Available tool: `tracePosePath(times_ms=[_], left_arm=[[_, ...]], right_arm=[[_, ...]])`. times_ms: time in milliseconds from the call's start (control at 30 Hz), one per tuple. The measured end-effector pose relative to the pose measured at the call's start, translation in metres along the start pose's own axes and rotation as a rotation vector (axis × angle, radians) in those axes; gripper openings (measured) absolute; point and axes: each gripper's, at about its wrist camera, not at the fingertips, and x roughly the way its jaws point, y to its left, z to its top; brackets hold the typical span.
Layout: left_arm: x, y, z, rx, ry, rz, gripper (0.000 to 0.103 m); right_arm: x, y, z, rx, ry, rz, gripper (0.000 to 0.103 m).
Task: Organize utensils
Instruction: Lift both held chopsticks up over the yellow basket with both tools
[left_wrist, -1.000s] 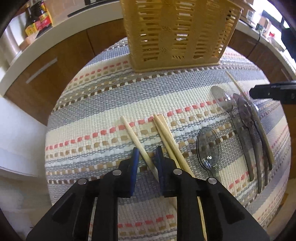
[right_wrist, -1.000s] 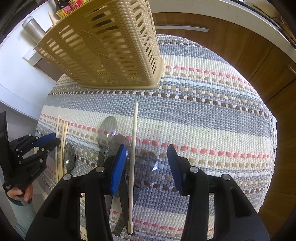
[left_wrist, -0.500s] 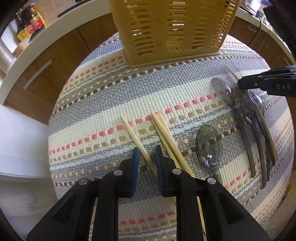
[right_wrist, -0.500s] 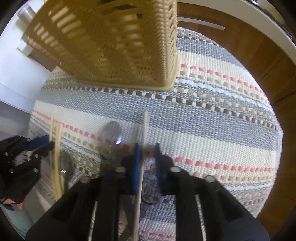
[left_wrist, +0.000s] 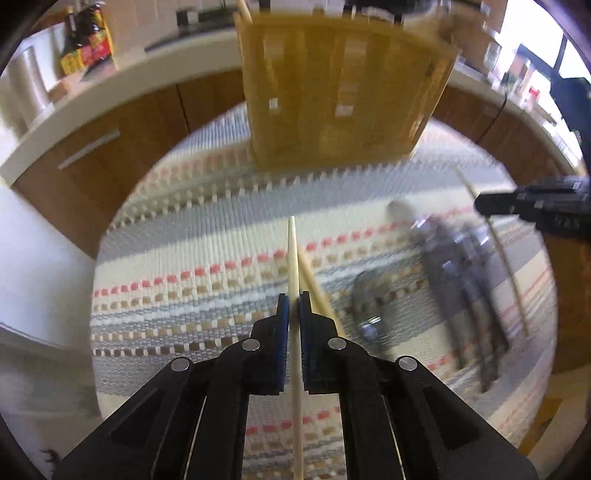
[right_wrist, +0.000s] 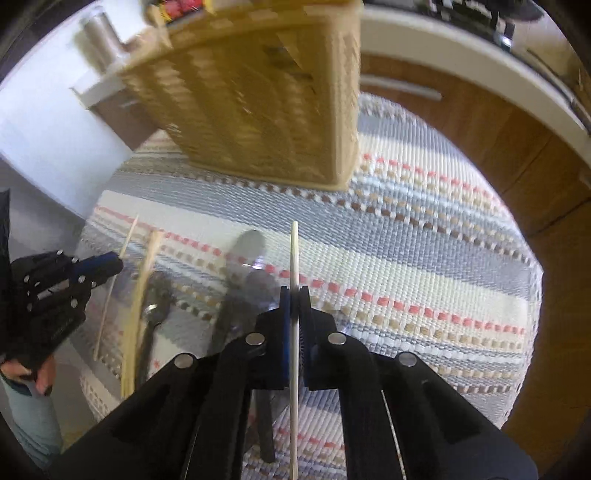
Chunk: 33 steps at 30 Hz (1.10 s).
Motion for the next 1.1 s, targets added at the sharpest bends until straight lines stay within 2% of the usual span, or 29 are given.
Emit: tracePosePath(times_ms=[100, 167, 267, 433, 600, 667, 767, 833, 967, 1100], left_arm=[[-0.029, 0.000, 0.004, -0.015, -0.107, -0.020, 0.003], [-0.058, 0.000, 0.011, -0.029, -0.215, -0.042, 0.003], [-0.098, -0.004, 0.025, -0.045, -0.358, -0.070, 0.003], [-0.153, -0.014, 0.057, -0.066, -0.571, -0.075, 0.003], [-0.186, -0.026, 0.086, -0.072, -0.779, -0.066, 0.003], [-0.192, -0.025, 0.099, -0.083, -0.859, -0.100, 0.003], [-0.191, -0.026, 0.115, -0.087, -0.942, -0.097, 0.003], [-0.183, -0.028, 0.126, -0.084, -0.987, -0.077, 0.003], [-0.163, -0.024, 0.142, -0.084, -1.024, -0.042, 0.003], [-0.135, -0.010, 0.153, -0.108, -1.015, -0.032, 0.003]], right_arm=[[-0.035, 0.006, -0.007, -0.061, -0.098, 0.006, 0.003], [-0.057, 0.014, -0.007, -0.087, -0.156, 0.012, 0.003], [-0.096, 0.028, -0.001, -0.115, -0.276, 0.029, 0.003], [-0.145, 0.042, 0.020, -0.138, -0.454, 0.053, 0.003], [-0.189, 0.051, 0.045, -0.165, -0.676, 0.027, 0.003], [-0.201, 0.051, 0.052, -0.167, -0.748, 0.033, 0.003], [-0.211, 0.049, 0.071, -0.163, -0.852, 0.009, 0.003], [-0.212, 0.046, 0.082, -0.158, -0.888, -0.006, 0.003], [-0.197, 0.038, 0.109, -0.134, -0.933, -0.035, 0.003], [-0.170, 0.032, 0.129, -0.133, -0.939, -0.033, 0.003]])
